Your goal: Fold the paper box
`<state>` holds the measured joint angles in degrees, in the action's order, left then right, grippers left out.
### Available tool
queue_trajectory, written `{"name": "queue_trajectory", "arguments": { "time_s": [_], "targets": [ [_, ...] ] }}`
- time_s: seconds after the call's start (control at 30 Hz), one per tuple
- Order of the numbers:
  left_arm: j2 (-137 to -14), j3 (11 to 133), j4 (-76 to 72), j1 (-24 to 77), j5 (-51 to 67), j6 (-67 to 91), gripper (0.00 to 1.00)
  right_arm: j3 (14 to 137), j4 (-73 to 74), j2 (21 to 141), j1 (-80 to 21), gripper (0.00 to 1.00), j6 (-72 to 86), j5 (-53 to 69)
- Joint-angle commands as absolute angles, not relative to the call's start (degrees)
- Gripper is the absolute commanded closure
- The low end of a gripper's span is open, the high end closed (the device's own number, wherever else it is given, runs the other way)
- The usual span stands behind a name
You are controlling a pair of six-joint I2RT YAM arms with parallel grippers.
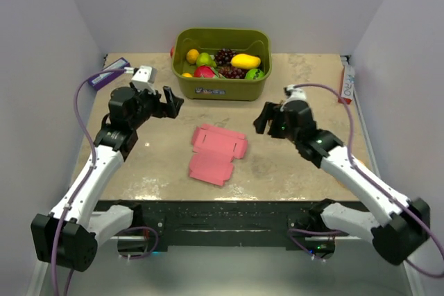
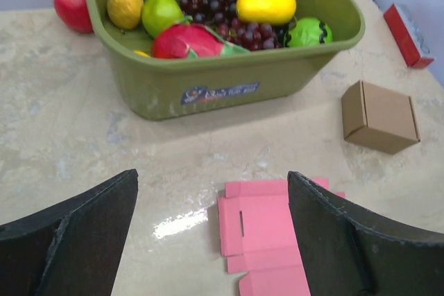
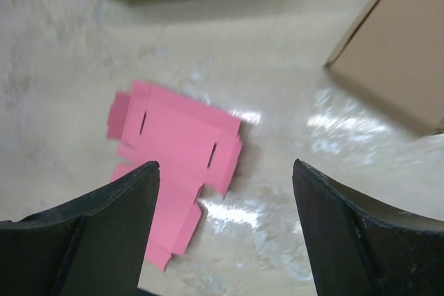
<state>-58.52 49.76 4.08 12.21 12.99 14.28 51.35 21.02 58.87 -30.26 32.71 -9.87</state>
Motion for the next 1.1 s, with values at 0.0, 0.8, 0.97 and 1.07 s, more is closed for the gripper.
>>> {"name": "queue_trajectory", "arguments": {
  "time_s": [0.0, 0.8, 0.97, 1.07],
  "targets": [
    [-59.94, 49.66, 4.92, 13.53, 14.24, 12.39, 0.04, 45.72, 9.07, 65.29, -34.62, 0.21, 42.44, -7.72],
    [-69.34, 52.56, 11.86, 16.52, 10.55, 9.23, 0.03, 37.53, -5.18, 81.03, -36.56, 0.46, 44.38, -3.69],
    [-70.57, 52.56, 11.78, 16.7, 13.52, 9.67, 0.02, 36.91, -7.03, 82.7, -36.47, 0.57, 44.65, -2.73],
    [-71.98, 52.73, 11.78, 16.7, 15.81, 10.02, 0.02, 36.56, -8.08, 82.79, -36.48, 0.66, 44.91, -2.29]
  ]
}}
